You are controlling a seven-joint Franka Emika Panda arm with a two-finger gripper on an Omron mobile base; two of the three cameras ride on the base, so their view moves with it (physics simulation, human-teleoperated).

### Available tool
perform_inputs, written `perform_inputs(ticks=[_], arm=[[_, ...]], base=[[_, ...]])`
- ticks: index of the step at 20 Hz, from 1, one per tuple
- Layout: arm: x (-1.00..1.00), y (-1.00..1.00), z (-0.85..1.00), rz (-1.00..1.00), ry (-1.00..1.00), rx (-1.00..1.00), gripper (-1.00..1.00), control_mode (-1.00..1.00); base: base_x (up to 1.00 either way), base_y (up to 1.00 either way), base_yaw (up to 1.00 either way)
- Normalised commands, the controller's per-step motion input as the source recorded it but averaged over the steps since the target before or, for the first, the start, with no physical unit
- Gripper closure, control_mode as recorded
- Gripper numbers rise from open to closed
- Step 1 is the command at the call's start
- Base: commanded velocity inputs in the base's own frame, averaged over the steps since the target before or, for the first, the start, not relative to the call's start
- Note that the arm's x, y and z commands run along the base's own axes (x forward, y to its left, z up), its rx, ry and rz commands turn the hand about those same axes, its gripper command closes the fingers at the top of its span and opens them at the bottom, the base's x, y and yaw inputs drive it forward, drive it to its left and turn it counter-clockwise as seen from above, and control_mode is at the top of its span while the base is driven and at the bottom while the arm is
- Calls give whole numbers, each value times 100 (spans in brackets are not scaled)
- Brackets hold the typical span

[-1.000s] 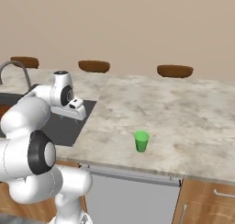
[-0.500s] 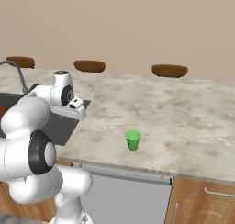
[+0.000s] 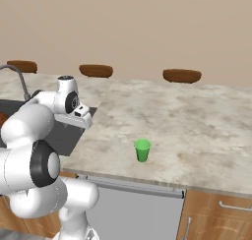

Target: Remove the lemon wedge and lime from the sink. Then move the bowl and cup from the counter to the sink for washing.

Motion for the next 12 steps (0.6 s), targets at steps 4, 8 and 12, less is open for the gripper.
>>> perform_inputs(ticks=[4,8,12], arm=[[11,-12,5,-10,3,2,-100,-100],[13,-28,16,-5,9,3,-100,-100],[11,-35,17,0,15,0,-100,-100]], base=[[0,0,0],[0,0,0],[0,0,0]])
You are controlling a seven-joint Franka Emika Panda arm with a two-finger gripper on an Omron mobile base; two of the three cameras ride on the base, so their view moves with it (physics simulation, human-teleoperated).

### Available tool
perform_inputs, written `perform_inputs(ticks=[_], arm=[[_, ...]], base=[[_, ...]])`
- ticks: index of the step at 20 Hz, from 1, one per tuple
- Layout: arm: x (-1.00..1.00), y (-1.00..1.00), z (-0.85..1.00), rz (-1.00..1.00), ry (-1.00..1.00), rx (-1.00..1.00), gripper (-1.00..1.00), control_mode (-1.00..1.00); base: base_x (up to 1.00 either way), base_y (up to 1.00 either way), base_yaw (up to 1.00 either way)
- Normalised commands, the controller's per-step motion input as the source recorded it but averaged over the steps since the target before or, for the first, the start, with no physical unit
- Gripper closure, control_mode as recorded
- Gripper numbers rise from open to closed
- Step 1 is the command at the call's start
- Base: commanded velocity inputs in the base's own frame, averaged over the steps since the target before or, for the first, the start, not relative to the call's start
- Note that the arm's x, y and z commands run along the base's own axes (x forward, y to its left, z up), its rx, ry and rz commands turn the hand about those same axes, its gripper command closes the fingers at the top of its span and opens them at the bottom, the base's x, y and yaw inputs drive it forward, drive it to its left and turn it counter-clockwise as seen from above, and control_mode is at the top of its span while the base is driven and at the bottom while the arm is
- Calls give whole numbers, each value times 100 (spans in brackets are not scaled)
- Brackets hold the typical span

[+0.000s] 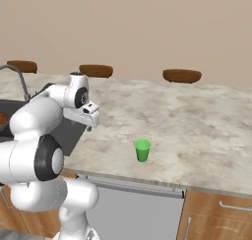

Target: Remove the lemon wedge and lime from the sink. Then move the bowl and cup from the counter to the sink for washing.

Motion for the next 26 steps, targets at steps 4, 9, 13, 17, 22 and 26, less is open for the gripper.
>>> perform_inputs(ticks=[4,9,13,17,22,26], arm=[[1,-51,11,0,16,2,-100,-100],[-1,-54,8,0,15,0,-100,-100],[-3,-55,5,0,7,1,-100,-100],[-3,-53,4,0,5,1,-100,-100],[-16,-46,0,0,0,2,-100,-100],[-19,-34,0,0,-3,0,-100,-100]], base=[[0,0,0],[0,0,0],[0,0,0],[0,0,0],[0,0,0],[0,0,0]])
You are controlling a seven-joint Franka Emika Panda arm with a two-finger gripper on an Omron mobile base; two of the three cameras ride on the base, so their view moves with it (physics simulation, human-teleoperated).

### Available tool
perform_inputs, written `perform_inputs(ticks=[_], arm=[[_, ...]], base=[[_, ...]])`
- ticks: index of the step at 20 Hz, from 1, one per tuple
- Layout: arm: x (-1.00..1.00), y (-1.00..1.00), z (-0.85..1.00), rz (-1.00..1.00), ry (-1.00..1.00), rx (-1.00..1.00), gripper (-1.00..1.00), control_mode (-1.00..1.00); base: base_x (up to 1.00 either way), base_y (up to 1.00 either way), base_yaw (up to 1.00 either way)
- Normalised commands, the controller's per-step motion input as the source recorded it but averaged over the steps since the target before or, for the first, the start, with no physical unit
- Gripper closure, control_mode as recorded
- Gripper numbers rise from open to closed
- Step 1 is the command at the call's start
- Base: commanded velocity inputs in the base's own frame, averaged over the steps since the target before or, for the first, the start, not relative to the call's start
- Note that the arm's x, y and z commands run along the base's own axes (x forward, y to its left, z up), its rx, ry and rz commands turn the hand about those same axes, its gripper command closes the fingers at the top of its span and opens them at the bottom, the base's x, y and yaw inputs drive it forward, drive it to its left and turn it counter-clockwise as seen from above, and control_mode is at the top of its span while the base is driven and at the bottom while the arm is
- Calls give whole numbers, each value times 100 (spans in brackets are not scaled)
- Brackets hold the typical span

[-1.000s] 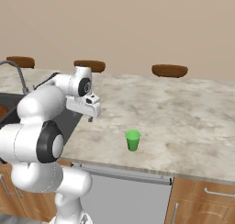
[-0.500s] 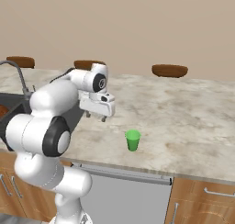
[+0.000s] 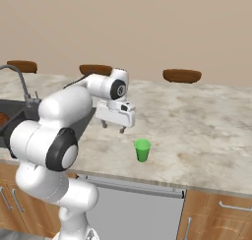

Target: Remove the lemon wedge and lime from the sink. Then move the bowl and cup from the counter to the sink for washing.

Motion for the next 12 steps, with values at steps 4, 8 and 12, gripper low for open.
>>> perform_inputs(ticks=[4,8,12], arm=[[-8,-37,-4,0,-4,0,-100,-100],[-5,-33,-10,0,-4,0,-100,-100],[-1,-29,-13,0,0,0,-100,-100]], base=[[0,0,0],[0,0,0],[0,0,0]])
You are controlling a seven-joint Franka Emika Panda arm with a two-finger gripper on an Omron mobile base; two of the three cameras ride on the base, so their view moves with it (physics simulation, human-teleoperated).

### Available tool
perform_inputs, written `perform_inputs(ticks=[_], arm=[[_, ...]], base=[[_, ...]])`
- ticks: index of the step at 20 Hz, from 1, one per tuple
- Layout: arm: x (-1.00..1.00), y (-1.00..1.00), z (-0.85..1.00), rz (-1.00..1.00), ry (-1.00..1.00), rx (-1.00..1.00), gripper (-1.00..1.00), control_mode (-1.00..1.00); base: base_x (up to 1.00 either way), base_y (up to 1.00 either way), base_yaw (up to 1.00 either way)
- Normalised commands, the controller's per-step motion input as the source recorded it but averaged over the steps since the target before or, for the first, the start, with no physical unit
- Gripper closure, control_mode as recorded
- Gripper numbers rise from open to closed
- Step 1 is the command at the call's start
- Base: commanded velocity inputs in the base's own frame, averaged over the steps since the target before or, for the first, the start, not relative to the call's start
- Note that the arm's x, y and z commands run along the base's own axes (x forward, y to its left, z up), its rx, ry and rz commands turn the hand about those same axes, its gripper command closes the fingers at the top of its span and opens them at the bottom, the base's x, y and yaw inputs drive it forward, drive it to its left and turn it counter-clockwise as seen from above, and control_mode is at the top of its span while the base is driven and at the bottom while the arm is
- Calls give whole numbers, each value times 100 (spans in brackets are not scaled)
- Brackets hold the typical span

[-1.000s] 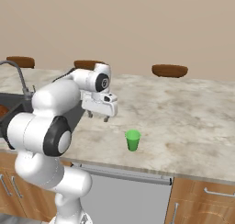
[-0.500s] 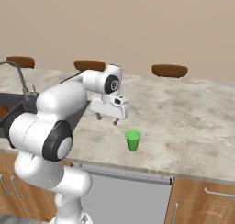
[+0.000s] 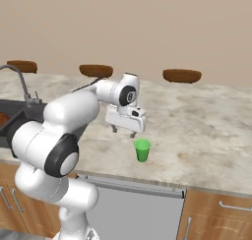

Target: Remove the lemon wedge and lime from the sink. Then move the bowl and cup from the counter to the sink for washing.

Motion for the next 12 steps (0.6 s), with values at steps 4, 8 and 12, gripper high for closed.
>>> perform_inputs(ticks=[4,8,12], arm=[[-1,-28,-12,0,0,0,-100,-100],[0,-20,-14,0,0,0,-100,-100],[0,-11,-14,0,-1,0,-100,-100]], base=[[0,0,0],[0,0,0],[0,0,0]])
